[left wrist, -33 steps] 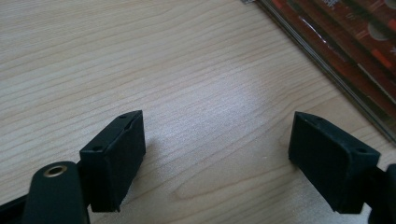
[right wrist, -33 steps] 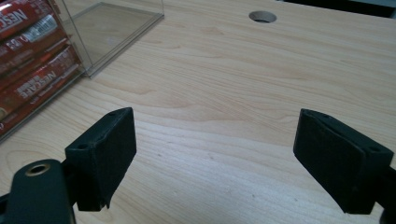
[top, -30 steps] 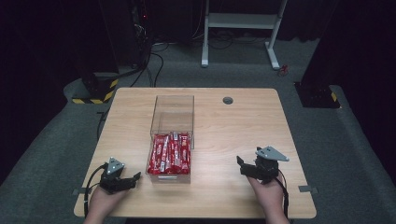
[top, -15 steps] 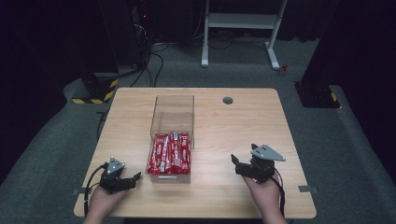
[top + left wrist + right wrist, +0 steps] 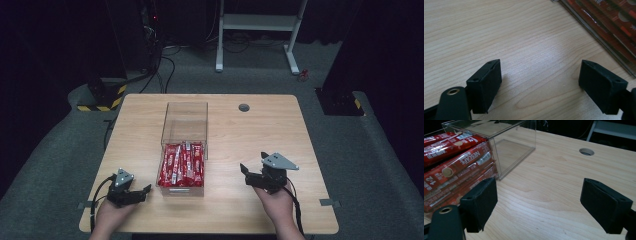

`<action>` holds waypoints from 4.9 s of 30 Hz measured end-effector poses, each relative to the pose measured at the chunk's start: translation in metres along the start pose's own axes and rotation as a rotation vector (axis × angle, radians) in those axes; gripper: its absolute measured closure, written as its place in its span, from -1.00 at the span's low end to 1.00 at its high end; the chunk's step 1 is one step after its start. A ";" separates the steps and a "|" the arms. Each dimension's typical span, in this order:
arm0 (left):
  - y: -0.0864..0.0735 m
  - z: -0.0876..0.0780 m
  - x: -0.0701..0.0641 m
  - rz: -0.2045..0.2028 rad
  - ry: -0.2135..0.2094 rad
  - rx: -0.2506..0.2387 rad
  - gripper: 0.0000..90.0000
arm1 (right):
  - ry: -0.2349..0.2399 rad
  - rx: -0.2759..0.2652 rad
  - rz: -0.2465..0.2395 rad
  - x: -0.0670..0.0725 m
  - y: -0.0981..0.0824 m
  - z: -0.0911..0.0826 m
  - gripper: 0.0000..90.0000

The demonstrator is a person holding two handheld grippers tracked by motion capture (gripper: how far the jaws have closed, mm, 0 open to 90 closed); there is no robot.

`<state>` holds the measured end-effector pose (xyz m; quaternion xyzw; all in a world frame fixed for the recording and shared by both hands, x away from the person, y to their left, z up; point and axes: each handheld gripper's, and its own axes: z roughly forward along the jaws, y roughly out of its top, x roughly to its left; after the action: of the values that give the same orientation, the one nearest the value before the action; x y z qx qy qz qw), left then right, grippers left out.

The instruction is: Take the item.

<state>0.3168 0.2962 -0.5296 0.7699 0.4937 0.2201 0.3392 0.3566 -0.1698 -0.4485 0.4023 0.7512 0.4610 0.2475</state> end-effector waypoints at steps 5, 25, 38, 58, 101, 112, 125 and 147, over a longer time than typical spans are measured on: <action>0.000 0.000 0.000 0.002 -0.002 0.000 -0.58 | 0.024 -0.003 -0.011 0.008 0.001 0.009 -0.68; -0.001 -0.001 -0.001 0.004 -0.006 -0.001 -0.58 | 0.093 0.003 -0.035 0.035 0.005 0.026 -0.65; -0.001 0.000 -0.001 0.009 -0.014 -0.001 -0.59 | 0.115 0.010 -0.042 0.049 0.012 0.027 -0.63; -0.001 0.000 -0.001 0.012 -0.021 -0.001 -0.59 | 0.188 0.007 -0.038 0.071 0.027 0.031 -0.66; -0.001 -0.001 -0.002 0.022 -0.026 -0.002 -0.58 | 0.274 0.005 -0.111 0.114 0.028 0.046 -0.02; -0.002 -0.002 -0.002 0.026 -0.020 -0.003 -0.57 | 0.282 0.006 -0.114 0.117 0.026 0.050 0.17; -0.002 -0.002 -0.002 0.021 -0.024 -0.003 -0.57 | 0.293 0.029 -0.080 0.118 0.027 0.058 0.98; -0.001 -0.001 -0.002 0.020 -0.028 0.000 -0.58 | 0.261 -0.060 -0.114 0.118 0.040 0.032 1.00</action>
<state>0.3145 0.2950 -0.5296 0.7777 0.4812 0.2125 0.3442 0.3296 -0.0456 -0.4273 0.2882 0.7846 0.5167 0.1856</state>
